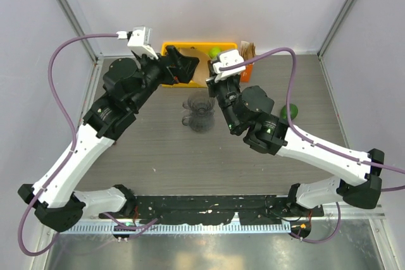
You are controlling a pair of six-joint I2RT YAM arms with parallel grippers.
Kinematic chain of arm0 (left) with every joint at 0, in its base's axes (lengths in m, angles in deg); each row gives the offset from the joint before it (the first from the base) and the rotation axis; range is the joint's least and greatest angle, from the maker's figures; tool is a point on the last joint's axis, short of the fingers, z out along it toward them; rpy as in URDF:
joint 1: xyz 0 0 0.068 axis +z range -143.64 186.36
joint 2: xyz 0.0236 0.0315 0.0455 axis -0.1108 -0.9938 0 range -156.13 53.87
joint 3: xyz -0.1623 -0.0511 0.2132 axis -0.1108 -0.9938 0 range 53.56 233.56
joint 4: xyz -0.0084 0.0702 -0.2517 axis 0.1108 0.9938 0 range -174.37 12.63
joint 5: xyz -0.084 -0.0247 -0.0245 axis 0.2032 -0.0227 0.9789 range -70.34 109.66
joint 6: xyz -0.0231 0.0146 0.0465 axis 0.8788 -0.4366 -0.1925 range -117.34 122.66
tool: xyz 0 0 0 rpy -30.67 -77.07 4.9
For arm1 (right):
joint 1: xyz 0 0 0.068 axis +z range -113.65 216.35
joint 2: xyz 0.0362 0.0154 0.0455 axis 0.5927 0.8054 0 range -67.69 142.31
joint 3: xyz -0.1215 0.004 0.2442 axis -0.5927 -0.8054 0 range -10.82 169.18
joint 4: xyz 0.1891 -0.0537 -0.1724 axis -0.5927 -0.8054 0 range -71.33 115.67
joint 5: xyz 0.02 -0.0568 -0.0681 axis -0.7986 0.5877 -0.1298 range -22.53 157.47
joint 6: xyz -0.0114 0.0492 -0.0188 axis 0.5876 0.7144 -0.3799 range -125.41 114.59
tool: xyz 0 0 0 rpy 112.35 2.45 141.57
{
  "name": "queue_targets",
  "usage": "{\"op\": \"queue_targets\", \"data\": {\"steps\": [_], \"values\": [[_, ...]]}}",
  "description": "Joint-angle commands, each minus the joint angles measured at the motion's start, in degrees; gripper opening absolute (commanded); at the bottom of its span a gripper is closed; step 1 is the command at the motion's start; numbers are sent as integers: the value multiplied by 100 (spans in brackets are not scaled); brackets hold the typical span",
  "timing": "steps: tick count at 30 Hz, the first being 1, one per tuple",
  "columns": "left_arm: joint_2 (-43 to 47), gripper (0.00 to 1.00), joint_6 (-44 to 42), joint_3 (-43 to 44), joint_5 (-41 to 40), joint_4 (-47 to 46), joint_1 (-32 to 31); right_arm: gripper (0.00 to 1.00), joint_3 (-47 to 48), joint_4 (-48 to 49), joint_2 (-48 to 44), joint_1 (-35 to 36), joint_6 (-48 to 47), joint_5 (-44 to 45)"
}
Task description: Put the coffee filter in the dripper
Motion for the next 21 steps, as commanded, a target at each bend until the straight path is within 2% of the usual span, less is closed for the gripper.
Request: {"op": "queue_targets", "data": {"steps": [1, 6, 14, 21], "values": [[-84, 99, 215, 301, -690, -152, -64, 5, 357, 634, 87, 128, -112, 319], [-199, 99, 321, 249, -840, -214, -99, 10, 507, 898, 280, 277, -129, 468], [-260, 99, 409, 231, -858, -442, -90, 11, 595, 643, 368, 382, 248, 574], [-366, 75, 321, 275, -876, -179, -99, 11, 761, 933, 500, 391, 126, 688]]}}
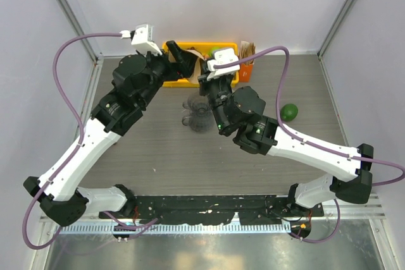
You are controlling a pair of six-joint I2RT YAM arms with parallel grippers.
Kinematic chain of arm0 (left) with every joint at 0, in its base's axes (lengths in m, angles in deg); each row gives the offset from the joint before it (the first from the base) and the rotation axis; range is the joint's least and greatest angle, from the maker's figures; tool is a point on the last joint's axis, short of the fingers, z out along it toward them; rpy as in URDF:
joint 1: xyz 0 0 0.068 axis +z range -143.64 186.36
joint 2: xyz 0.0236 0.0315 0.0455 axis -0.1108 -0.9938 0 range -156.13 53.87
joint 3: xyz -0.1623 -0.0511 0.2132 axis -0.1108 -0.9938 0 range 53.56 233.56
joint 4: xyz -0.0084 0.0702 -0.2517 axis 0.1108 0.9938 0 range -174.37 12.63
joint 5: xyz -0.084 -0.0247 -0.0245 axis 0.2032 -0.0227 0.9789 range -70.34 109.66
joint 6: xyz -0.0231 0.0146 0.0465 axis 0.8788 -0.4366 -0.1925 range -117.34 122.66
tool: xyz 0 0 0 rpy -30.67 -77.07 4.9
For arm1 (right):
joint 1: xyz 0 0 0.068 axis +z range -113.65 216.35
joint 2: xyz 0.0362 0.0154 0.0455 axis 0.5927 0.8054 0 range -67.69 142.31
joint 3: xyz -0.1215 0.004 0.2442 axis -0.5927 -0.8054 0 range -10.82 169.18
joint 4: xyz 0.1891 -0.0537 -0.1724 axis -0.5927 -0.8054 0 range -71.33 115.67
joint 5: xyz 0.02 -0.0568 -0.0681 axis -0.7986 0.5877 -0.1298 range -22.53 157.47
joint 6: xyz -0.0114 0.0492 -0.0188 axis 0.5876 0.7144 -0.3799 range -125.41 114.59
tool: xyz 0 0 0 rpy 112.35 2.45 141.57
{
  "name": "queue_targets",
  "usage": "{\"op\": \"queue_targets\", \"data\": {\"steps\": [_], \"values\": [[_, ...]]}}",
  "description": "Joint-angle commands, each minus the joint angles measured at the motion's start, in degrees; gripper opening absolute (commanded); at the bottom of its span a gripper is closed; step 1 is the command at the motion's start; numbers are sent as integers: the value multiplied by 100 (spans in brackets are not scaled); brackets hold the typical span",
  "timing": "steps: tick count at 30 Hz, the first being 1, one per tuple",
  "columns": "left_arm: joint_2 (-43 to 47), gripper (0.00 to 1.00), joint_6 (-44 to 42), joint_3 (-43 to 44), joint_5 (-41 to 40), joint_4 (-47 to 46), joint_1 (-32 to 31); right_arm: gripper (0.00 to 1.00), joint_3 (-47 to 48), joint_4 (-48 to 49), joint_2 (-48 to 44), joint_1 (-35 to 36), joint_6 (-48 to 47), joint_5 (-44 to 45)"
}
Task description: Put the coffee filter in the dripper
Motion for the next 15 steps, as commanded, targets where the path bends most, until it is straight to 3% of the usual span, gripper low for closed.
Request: {"op": "queue_targets", "data": {"steps": [1, 15], "values": [[10, 74, -40, 138, -163, -113, -33, 11, 401, 474, 85, 44, 27, 209], [177, 46, -400, -21, -190, 45, -51, 10, 331, 615, 76, 9, -122, 412]]}}
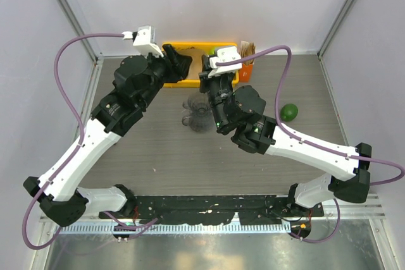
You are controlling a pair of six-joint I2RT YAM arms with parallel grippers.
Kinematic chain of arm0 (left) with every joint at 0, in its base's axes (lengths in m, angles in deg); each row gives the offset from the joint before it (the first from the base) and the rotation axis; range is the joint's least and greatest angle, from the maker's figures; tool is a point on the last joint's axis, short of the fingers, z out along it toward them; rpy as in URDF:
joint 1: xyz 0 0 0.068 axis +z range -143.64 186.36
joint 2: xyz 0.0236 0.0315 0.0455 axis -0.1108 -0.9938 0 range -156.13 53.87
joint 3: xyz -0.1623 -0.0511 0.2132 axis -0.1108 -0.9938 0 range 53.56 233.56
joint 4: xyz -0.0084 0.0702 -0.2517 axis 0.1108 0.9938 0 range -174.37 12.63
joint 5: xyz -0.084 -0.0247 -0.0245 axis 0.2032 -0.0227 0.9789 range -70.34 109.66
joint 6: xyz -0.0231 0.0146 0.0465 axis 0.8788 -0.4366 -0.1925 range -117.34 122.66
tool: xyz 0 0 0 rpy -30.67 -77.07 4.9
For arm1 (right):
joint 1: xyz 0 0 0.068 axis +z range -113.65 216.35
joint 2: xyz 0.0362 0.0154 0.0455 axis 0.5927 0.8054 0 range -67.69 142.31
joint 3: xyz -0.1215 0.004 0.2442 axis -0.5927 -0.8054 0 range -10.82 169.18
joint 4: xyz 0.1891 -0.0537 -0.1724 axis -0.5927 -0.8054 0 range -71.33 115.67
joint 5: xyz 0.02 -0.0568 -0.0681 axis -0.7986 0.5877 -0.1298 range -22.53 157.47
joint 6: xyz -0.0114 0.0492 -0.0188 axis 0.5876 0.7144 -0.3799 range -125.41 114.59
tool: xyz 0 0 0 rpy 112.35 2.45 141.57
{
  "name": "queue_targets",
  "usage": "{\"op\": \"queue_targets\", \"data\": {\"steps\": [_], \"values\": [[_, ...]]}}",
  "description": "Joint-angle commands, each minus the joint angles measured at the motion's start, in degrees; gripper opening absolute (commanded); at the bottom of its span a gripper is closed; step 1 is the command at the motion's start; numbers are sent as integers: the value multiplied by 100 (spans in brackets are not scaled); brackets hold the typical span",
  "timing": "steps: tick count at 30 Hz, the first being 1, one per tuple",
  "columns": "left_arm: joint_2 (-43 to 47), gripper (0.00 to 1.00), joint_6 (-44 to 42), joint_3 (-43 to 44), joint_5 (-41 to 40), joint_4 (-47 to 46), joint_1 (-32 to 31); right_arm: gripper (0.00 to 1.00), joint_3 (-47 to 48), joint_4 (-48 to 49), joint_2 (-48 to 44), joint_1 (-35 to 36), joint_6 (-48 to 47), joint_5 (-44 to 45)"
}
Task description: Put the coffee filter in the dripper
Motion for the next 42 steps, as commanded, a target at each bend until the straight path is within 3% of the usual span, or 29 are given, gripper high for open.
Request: {"op": "queue_targets", "data": {"steps": [1, 3, 6, 8, 17, 22, 28, 33, 37, 42], "values": [[173, 43, -260, 18, -96, -134, -47, 10, 180, 311, -72, 9, -24, 136], [225, 36, -435, 10, -34, -222, -82, 20, 137, 101, -142, 9, -50, -21], [269, 27, -708, 27, 45, -284, -108, 44, -13, -276, -344, -17, -77, -320], [313, 23, -822, 1, 194, -310, -126, 53, -75, -769, -476, -70, 28, -593], [375, 15, -1446, -122, 309, -512, -521, 56, 83, -1674, -495, -378, 283, -1033], [305, 9, -1535, -35, 230, -530, -592, 54, 198, -2026, -433, -387, 556, -1296], [348, 5, -1614, -43, 63, -451, -592, 33, 163, -2229, -477, -466, 582, -1139], [375, 4, -1702, -148, 37, -407, -592, 8, 198, -2238, -477, -519, 609, -1050], [366, 25, -1711, -166, 63, -372, -600, 5, 250, -2264, -468, -519, 749, -1147], [270, 36, -1702, -184, 45, -319, -688, 5, 364, -2229, -380, -536, 899, -1156]]}}
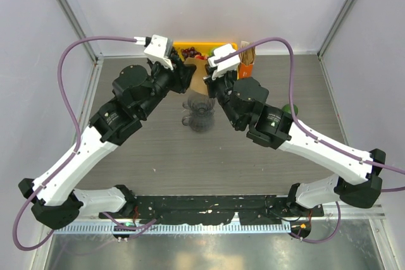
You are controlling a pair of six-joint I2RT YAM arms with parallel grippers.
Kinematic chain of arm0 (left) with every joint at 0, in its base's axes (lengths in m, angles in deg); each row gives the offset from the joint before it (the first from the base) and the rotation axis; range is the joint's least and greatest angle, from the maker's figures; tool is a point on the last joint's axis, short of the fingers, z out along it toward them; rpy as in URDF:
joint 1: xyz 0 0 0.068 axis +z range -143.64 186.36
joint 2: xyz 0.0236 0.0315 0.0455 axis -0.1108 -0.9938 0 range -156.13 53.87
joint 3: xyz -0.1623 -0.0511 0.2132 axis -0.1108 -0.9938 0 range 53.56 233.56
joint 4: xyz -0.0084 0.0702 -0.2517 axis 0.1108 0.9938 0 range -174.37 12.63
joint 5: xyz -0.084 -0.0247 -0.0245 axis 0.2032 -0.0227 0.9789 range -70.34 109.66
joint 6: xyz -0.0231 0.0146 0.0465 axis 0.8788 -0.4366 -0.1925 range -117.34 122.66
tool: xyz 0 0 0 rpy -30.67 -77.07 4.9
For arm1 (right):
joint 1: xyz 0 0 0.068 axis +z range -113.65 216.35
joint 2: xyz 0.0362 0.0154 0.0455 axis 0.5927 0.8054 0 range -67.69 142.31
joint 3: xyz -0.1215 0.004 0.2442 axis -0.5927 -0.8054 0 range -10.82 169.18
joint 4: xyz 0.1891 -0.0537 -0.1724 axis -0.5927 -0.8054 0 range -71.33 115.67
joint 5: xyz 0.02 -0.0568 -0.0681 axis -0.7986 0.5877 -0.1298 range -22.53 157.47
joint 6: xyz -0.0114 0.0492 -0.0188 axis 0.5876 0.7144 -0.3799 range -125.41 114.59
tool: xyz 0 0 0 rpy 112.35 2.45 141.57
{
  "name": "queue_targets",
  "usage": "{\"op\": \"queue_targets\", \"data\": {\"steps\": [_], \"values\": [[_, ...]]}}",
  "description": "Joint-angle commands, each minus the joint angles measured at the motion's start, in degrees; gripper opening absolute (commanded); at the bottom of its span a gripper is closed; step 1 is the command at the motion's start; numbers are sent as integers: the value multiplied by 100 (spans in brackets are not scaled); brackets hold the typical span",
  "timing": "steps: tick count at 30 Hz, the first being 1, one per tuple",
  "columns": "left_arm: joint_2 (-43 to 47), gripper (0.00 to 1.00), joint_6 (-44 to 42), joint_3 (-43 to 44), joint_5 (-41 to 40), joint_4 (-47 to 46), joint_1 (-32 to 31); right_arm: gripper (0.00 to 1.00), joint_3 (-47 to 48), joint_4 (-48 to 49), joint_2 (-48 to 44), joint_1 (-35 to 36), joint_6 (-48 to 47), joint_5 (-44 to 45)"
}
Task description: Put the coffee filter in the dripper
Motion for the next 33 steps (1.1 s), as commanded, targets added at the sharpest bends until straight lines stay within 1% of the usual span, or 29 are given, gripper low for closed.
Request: {"op": "queue_targets", "data": {"steps": [1, 5, 8, 9, 11, 13, 16, 24, 25, 33], "values": [[-47, 40, -78, -2, -108, -157, -87, 5, 334, 138, 70, -18, 228, 83], [-197, 43, -25, 94, -265, -105, -96, 5, 430, 182, 114, -18, 395, 101], [-302, 43, -8, 182, -389, -87, -96, 5, 510, 95, 167, -18, 570, 127], [-320, 41, -16, 208, -415, -96, -96, 5, 527, 68, 193, -9, 606, 145], [-329, 29, -25, 252, -450, -105, -96, 5, 519, 85, 202, -9, 606, 259], [-320, 19, -60, 261, -459, -70, -96, 5, 484, 111, 176, -9, 536, 364], [-285, 10, -95, 235, -459, 36, -96, 5, 396, 226, 123, -36, 395, 601], [-285, 2, -131, 191, -529, 194, -96, 5, 448, 226, 140, -194, 298, 743], [-302, 1, -139, 200, -547, 212, -96, 5, 448, 400, 141, -203, 255, 795], [-320, 0, -166, 244, -600, 282, -96, 5, 352, 463, 62, -255, 166, 822]]}}
